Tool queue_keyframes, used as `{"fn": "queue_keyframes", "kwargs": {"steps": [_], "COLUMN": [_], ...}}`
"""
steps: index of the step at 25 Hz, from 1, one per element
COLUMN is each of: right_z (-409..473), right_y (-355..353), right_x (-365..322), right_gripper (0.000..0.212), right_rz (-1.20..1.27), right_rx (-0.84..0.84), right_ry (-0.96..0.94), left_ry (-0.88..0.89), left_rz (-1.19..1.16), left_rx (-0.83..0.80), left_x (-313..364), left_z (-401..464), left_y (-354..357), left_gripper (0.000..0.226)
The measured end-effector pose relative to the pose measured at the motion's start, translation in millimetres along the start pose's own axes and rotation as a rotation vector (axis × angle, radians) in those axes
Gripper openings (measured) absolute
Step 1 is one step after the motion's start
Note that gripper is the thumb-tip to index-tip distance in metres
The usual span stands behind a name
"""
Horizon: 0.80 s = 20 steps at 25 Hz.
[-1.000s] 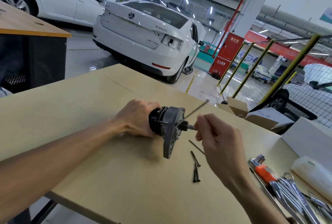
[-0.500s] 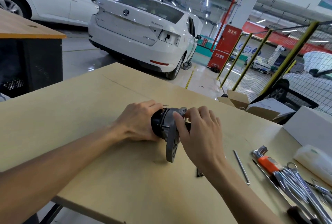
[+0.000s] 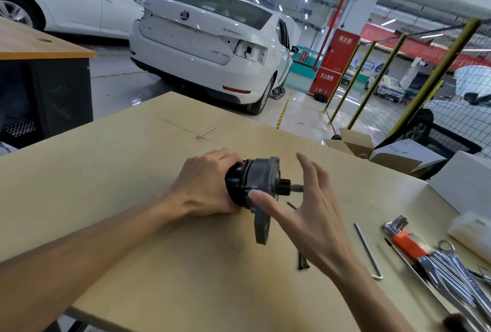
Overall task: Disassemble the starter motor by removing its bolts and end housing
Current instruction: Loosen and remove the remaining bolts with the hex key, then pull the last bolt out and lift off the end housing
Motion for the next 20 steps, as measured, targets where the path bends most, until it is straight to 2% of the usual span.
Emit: {"fn": "queue_keyframes", "kwargs": {"steps": [3,5,8,10,13,14,16,18,20], "right_z": [-6.6,3.7,24.3,30.3,32.5,35.0,44.2,48.9,45.5], "right_y": [2.5,1.9,2.6,6.1,13.8,15.6,21.8,33.1,36.5], "right_x": [-7.5,-19.5,-35.1,-39.6,-41.9,-41.4,-39.4,-37.2,-35.1], "right_gripper": [0.121,0.121,0.092,0.074,0.07,0.073,0.081,0.086,0.087], "right_rz": [0.238,0.364,0.314,0.199,0.077,0.126,0.429,0.71,0.821], "right_rx": [0.046,0.048,0.057,0.12,0.208,0.222,0.119,-0.089,-0.102], "right_ry": [-0.023,-0.093,-0.222,-0.271,-0.255,-0.222,-0.176,-0.226,-0.293], "left_ry": [-0.168,-0.304,-0.355,-0.366,-0.393,-0.401,-0.382,-0.306,-0.197], "left_rz": [-0.218,-0.508,-0.85,-0.858,-0.765,-0.727,-0.671,-0.625,-0.523], "left_rx": [0.13,0.203,0.25,0.237,0.207,0.198,0.153,0.067,-0.023], "left_x": [-4.8,-7.9,-9.0,-11.9,-14.4,-14.6,-13.9,-9.2,-4.3], "left_z": [-3.4,-6.2,-8.7,-8.5,-8.8,-8.1,-5.8,-5.5,-6.0], "left_y": [-7.9,-6.5,-3.5,-8.8,-15.3,-17.0,-19.7,-23.1,-27.8], "left_gripper": [0.058,0.05,0.051,0.056,0.062,0.061,0.058,0.052,0.047]}}
Point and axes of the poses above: each hand's wrist, its own z-axis towards the middle knuckle, its own y-axis out of the palm, x = y × z, the point moved 5 cm from there along z, towards the middle knuckle, and after that the axes turned 15 degrees about -z, right-handed, at the moved point
